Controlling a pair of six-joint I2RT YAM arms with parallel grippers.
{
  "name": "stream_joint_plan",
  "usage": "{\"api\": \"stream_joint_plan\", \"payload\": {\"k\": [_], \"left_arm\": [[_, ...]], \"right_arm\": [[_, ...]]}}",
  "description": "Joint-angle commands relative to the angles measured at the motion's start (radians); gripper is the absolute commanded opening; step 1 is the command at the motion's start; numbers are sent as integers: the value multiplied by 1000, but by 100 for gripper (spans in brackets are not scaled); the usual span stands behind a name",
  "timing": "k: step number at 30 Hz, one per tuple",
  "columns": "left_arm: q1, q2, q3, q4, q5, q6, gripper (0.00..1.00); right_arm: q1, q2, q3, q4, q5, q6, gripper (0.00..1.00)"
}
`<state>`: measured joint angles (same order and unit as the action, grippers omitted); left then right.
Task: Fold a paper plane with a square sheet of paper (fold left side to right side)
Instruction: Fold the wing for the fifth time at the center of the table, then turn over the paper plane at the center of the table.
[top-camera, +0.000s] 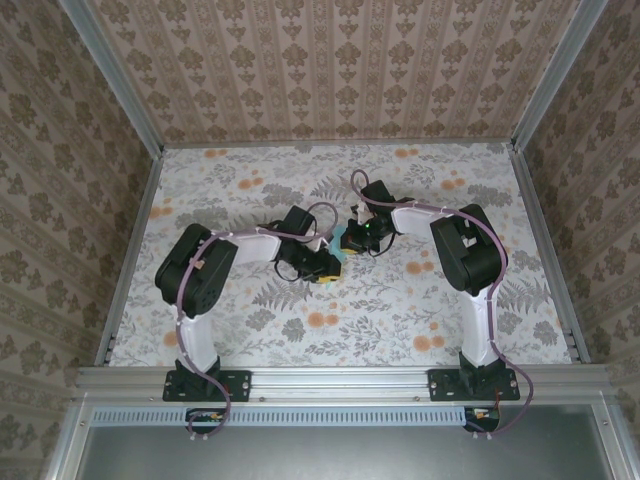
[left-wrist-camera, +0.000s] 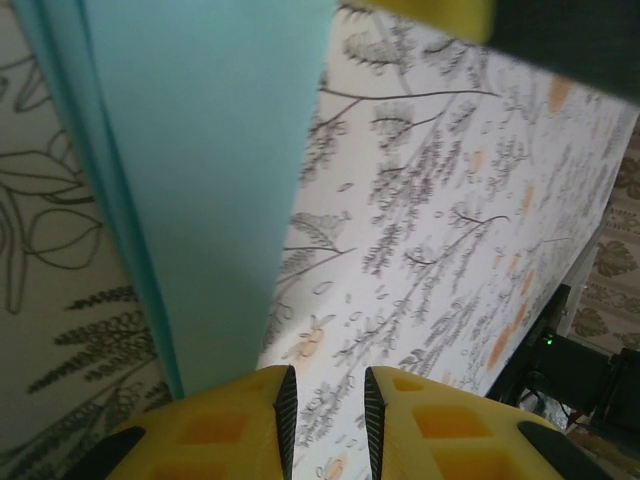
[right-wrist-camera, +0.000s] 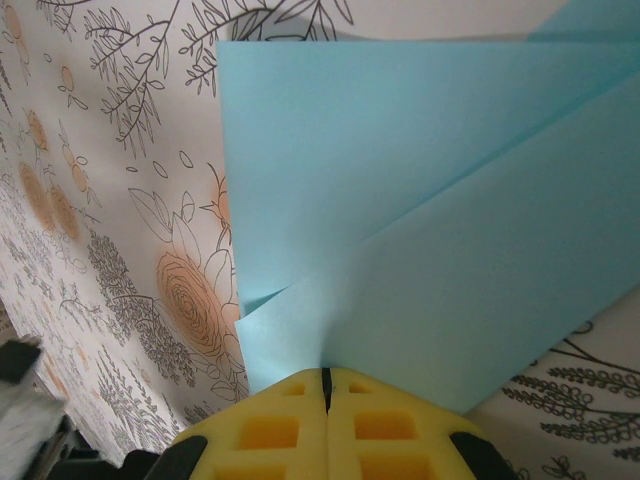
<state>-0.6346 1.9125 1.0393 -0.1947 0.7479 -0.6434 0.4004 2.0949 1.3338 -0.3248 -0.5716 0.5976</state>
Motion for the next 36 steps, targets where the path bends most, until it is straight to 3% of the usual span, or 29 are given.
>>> {"api": "stream_joint_plan", "payload": {"k": [1, 15, 20, 28, 32, 36], "left_arm": [[-8, 24, 22, -33, -3, 11, 27], [-28, -27, -116, -13, -38, -7, 26], [-4, -83, -49, 11, -3, -9, 29], [65, -237, 42, 1, 23, 20, 38], [132, -338, -20, 0, -75, 25, 41], [204, -408, -71, 7, -176, 6, 43]], "right_arm": [[-2, 48, -15, -107, 90, -15, 0], [-11, 41, 8, -118, 94, -24, 0], [-18, 10, 64, -93, 81, -27, 0], [-31, -168, 112, -161, 264, -71, 25], [-9, -295, 26, -205, 426, -23, 37], [42, -358, -54, -234, 497, 68, 42]]}}
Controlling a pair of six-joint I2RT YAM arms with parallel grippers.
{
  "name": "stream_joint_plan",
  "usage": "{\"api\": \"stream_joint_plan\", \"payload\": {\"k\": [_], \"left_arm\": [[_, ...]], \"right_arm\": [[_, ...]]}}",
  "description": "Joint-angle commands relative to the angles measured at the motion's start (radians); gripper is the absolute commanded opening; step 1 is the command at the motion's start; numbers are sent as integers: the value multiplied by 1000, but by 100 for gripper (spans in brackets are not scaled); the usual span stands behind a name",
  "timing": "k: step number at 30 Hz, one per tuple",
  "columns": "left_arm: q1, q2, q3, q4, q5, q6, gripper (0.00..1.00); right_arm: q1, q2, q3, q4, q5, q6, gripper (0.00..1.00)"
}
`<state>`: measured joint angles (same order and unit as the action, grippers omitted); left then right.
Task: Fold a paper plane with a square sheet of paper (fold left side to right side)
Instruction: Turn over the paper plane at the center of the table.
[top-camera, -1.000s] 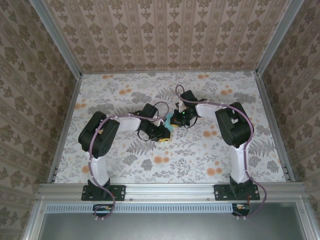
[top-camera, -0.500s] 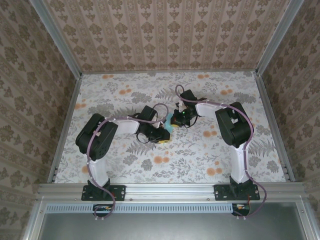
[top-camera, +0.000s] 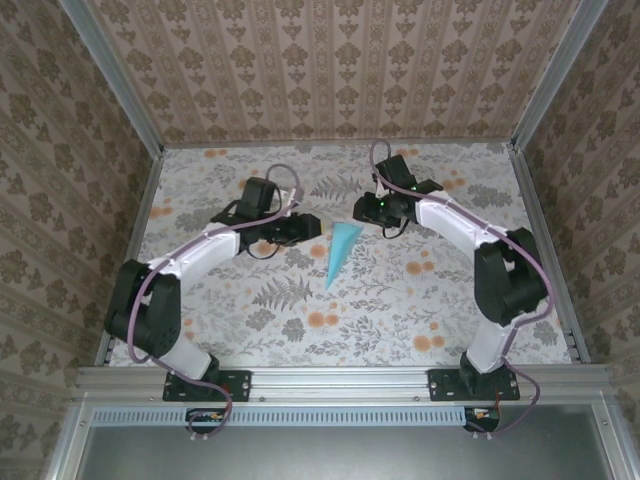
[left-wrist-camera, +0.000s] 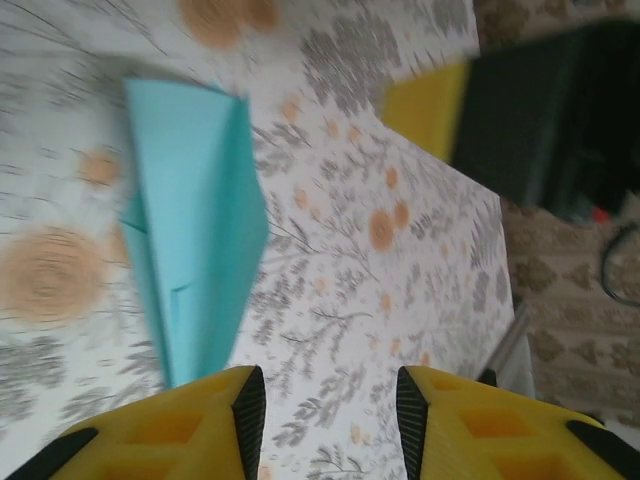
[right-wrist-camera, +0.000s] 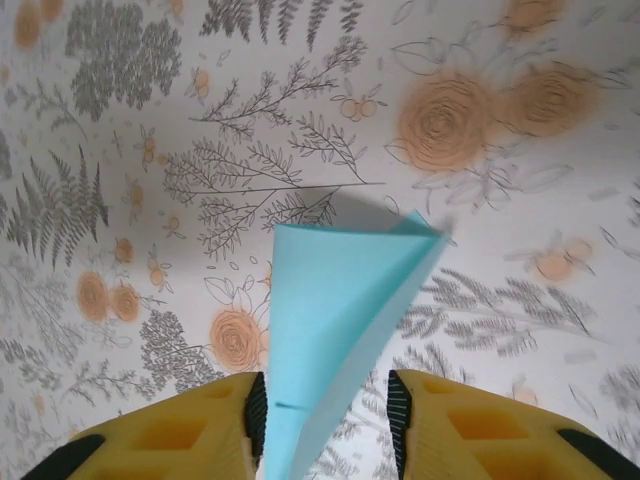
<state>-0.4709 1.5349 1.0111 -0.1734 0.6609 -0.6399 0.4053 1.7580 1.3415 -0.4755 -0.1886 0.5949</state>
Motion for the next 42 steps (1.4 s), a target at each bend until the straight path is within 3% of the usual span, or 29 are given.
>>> {"api": "stream_joint_plan", "payload": {"k": [1, 7, 11, 15, 17, 19, 23, 30, 36, 42], "left_arm": [[57, -42, -54, -10, -99, -4, 43], [85, -70, -68, -18, -137, -1, 45], [90, -82, -74, -37, -153, 9, 47], [98, -102, -82, -50, -170, 16, 48], [101, -109, -82, -57, -174, 18, 48], [104, -113, -79, -65, -177, 22, 48], [110, -119, -69, -78, -185, 32, 48], [117, -127, -57, -92, -193, 40, 48], [117, -113, -57, -100, -178, 39, 49], [117, -114, -56, -100, -182, 37, 49]], "right_arm": [[54, -28, -82, -75, 116, 97, 45], [152, 45, -79, -7, 75, 179, 54], [179, 123, -34, -27, 85, 192, 51], [185, 149, -30, -17, 70, 197, 30], [186, 137, -24, -5, 53, 179, 9], [188, 109, -22, 17, 33, 153, 0], [183, 36, -38, 91, -82, 93, 0], [116, 6, -235, 251, -233, 165, 0], [56, 41, -309, 242, -196, 115, 7], [32, -6, -281, 64, -46, 16, 17]]}}
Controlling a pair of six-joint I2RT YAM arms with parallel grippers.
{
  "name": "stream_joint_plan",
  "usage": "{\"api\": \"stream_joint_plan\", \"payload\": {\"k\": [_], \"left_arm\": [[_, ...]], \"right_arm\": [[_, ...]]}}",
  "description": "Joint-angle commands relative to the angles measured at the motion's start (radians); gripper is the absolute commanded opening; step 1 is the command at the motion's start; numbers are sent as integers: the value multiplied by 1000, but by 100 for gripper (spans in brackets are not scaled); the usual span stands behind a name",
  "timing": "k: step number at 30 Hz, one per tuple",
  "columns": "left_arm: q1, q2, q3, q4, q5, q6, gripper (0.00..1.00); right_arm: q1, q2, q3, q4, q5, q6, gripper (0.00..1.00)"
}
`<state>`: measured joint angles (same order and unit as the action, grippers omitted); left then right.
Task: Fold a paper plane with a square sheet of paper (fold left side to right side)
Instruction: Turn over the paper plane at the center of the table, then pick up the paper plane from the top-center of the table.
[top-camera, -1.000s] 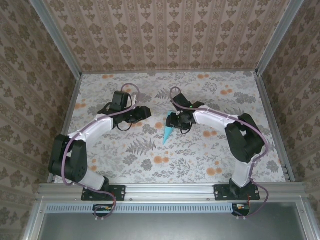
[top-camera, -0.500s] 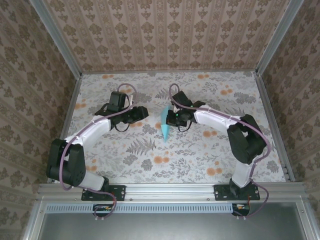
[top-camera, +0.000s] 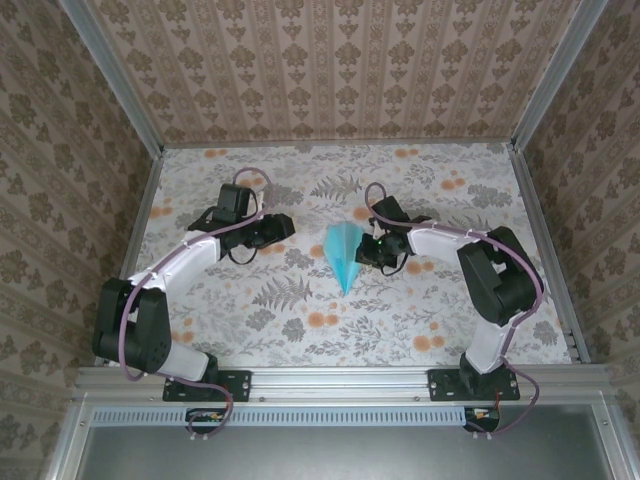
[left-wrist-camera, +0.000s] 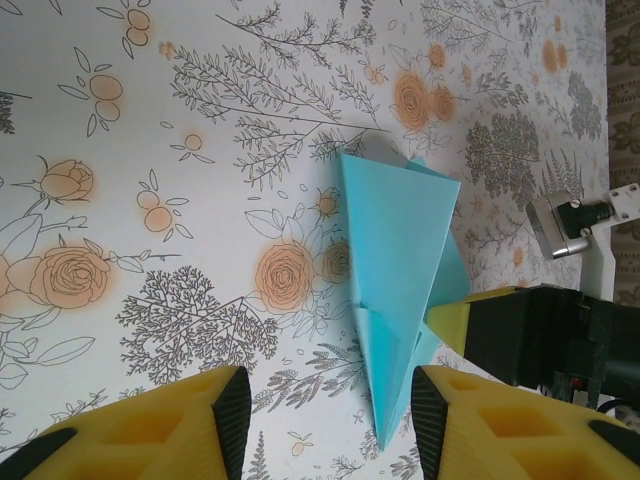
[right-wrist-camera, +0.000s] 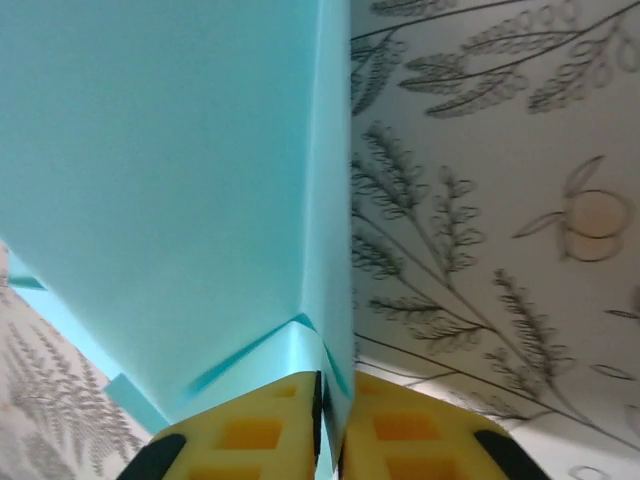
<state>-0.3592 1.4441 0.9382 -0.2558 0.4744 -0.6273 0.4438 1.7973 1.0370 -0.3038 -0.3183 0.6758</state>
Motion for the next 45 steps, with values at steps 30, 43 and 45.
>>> {"api": "stream_joint_plan", "payload": {"k": [30, 43, 45], "left_arm": [[114, -215, -108, 41, -28, 33, 81], [134, -217, -99, 30, -13, 54, 83], [138, -224, -99, 30, -10, 62, 84]], "right_arm": [[229, 109, 296, -352, 298, -45, 56], [228, 167, 327, -366, 300, -58, 26], [225, 160, 342, -382, 302, -63, 14]]}}
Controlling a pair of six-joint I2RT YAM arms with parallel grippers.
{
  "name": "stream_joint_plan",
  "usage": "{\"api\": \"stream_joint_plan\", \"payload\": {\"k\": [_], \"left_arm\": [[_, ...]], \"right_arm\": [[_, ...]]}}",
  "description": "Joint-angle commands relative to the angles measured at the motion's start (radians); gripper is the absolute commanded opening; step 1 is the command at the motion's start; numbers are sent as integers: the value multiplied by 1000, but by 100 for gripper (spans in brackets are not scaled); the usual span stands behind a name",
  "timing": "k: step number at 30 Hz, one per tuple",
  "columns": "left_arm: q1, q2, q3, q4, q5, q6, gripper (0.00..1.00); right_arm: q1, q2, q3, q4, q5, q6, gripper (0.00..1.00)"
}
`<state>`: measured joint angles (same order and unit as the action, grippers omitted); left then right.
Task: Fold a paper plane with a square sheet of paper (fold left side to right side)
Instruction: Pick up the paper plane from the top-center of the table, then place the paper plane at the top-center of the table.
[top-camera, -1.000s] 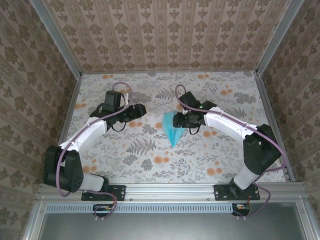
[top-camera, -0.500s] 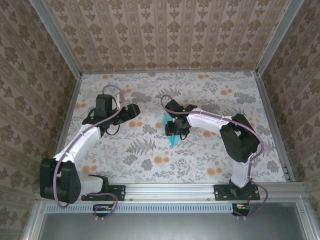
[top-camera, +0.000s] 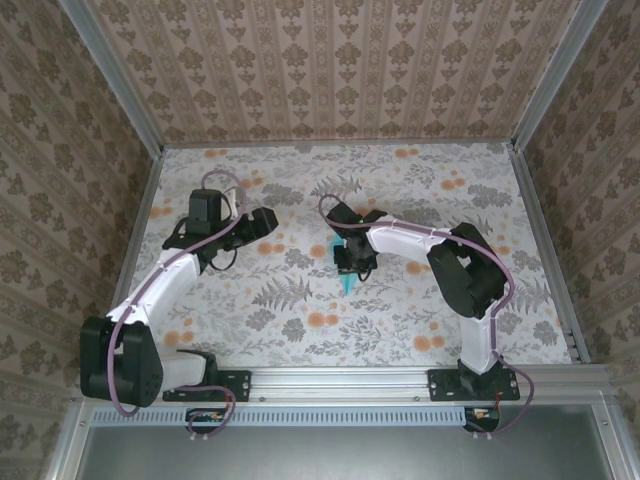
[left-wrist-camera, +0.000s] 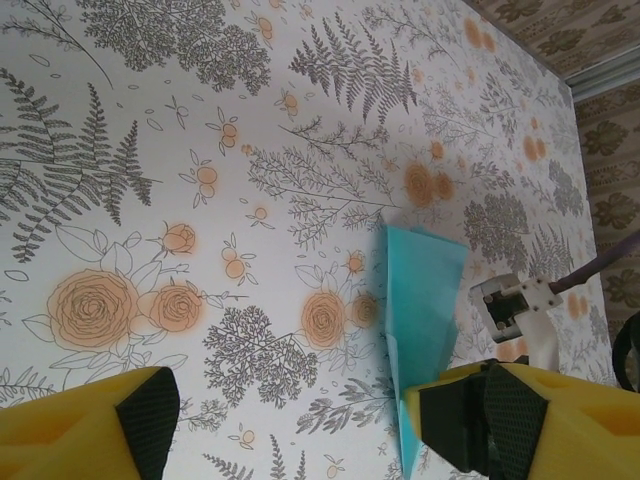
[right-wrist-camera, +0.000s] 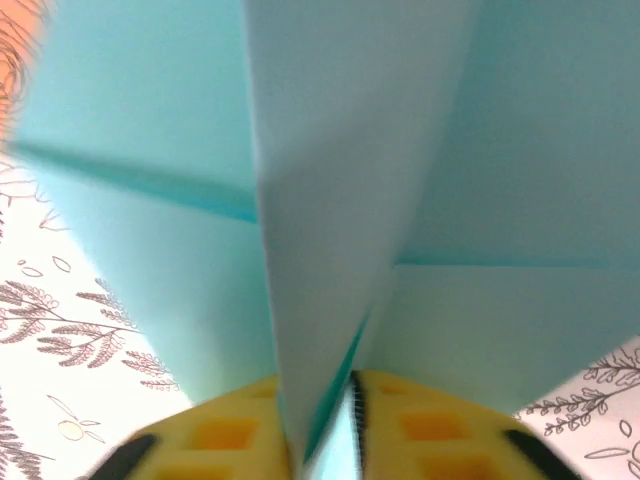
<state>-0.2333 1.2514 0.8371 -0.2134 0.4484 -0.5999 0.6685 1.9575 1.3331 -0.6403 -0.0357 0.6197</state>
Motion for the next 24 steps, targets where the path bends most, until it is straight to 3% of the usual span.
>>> {"api": "stream_joint_plan", "payload": {"k": [1, 3, 8, 16, 24], "left_arm": [[14, -40, 3, -12, 16, 40, 85], [20, -55, 7, -16, 15, 54, 88], [36, -100, 23, -56, -4, 103, 99], [47, -200, 2, -51, -33, 131, 100], [56, -217, 9, -111, -20, 153, 100]], "right_arm": [[-4, -4, 60, -57, 22, -11, 10], [-18, -9, 89, -85, 27, -19, 4], [-90, 30, 220, -170, 41, -62, 3], [-199, 268, 589, -348, 96, -154, 4], [-227, 425, 794, -435, 92, -172, 7]]}}
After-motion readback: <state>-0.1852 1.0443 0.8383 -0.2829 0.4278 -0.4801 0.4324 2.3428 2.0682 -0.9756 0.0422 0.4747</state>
